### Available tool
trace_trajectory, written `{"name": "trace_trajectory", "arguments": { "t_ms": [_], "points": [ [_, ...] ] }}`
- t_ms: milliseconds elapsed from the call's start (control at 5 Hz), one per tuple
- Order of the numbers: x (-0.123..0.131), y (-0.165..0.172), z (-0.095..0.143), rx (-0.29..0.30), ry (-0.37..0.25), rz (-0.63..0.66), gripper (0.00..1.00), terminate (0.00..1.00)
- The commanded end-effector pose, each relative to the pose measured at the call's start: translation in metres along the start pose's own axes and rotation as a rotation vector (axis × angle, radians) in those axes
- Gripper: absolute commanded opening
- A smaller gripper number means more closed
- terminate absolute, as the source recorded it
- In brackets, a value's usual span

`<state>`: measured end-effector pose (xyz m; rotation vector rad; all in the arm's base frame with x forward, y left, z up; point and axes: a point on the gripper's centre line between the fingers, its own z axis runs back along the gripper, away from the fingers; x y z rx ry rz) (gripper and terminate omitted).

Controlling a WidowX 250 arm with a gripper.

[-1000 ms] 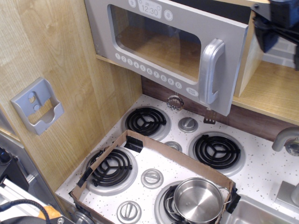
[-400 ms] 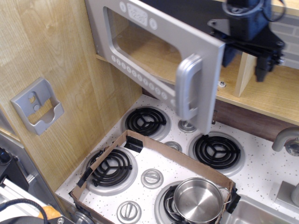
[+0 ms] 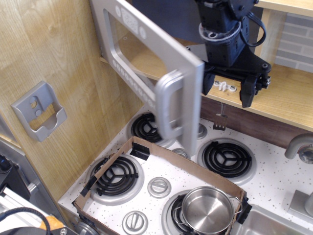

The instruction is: Open microwave

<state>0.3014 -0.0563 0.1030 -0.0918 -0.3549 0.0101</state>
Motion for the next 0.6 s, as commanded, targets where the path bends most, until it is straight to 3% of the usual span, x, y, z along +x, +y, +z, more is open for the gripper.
{"name": "trace_trajectory", "arguments": {
  "t_ms": [0, 200, 400],
  "points": [
    [-0.036, 0.029, 0.011, -0.027, -0.11, 0.052, 1.0, 0.0],
    [-0.042, 0.048, 0.006, -0.032, -0.116, 0.063, 1.0, 0.0],
    [-0.027, 0.049, 0.004, -0.038, -0.059, 0.05, 1.0, 1.0]
  ]
}}
